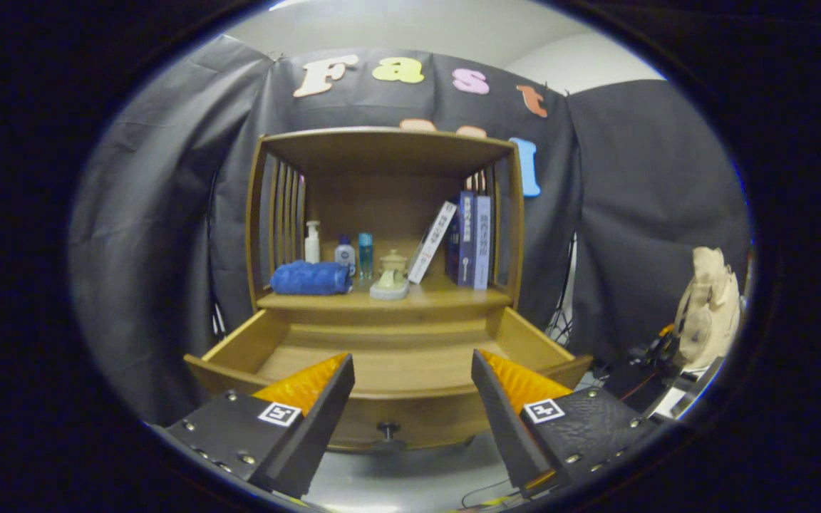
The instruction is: Pull open the drawer, take out the items inside it, and place them on the countertop above the cabinet.
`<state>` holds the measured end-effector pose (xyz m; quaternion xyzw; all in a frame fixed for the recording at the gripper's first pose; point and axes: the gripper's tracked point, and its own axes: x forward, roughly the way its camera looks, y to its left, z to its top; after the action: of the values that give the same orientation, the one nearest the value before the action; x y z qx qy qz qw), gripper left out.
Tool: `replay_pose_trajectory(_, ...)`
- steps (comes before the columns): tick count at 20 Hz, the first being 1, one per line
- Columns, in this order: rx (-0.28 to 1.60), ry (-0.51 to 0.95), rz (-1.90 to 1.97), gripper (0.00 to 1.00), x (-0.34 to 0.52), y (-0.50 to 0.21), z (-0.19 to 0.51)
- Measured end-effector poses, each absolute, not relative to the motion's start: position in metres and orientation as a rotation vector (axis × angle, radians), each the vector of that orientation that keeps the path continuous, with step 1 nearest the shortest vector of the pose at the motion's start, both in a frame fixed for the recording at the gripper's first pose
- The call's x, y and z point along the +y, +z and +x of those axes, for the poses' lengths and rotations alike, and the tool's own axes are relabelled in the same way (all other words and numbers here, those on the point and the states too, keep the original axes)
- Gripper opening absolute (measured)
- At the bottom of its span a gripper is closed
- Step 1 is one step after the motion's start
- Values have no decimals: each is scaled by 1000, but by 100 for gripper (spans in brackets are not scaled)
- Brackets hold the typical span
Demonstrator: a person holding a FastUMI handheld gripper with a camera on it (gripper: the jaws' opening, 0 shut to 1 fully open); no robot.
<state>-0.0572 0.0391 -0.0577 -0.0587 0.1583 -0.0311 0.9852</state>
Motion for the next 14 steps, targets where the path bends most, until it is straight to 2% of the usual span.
replay_pose_trajectory(9, 157, -103, -128, 98, 24, -79, -70)
replay_pose_trajectory(14, 180, -105, -42, 98, 24, -110, -67)
